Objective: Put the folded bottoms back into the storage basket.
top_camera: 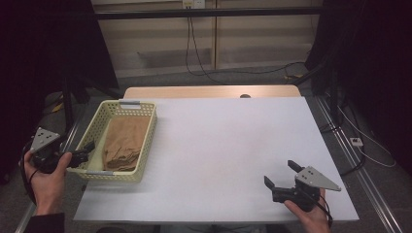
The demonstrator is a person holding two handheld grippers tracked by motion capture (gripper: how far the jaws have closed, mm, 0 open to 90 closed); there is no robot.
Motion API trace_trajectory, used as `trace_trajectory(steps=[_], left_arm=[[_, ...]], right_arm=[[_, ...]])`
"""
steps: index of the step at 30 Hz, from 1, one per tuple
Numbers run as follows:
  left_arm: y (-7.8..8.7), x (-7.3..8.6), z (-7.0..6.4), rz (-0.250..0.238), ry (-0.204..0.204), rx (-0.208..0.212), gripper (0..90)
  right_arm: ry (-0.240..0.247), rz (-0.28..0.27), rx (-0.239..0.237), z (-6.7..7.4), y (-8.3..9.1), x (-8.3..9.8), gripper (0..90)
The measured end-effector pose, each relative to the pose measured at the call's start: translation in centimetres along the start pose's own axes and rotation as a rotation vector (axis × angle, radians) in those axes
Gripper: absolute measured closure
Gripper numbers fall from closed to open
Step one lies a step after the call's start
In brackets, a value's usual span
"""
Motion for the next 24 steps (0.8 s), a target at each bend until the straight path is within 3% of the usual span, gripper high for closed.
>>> trace_trajectory(steps=[2,4,9,19,24], left_arm=[[0.6,-0.2,-0.5,-0.007,0.000,0.013,5.5],[1.1,-0.4,-1.1,-0.013,-0.005,0.000,5.7],[1.5,-0.3,-1.7,0.002,0.022,0.007,6.0],[2.6,-0.6,-3.2,-0.013,-0.005,0.028,6.0],[2.7,-1.2,-4.2,-0.034,0.002,0.025,6.0]], right_arm=[[0.002,0.002,-0.003,0.1,0.0,0.0,3.3],[0.004,0.002,-0.004,0.1,0.0,0.0,3.2],[-0.002,0.002,-0.003,0.1,0.1,0.0,3.0],[0.001,0.006,-0.009,0.1,0.0,0.1,3.0],[0.001,0.006,-0.010,0.1,-0.1,0.1,2.9]])
Point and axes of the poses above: each handheld gripper's, and its own axes: y roughly backward along the jaws, x roughly out of its underside, z roughly to its left, the point moved 1 cm from there along -y, roughly forward along the jaws, and after that the axes turned 12 degrees about -y, right-handed, at the moved point
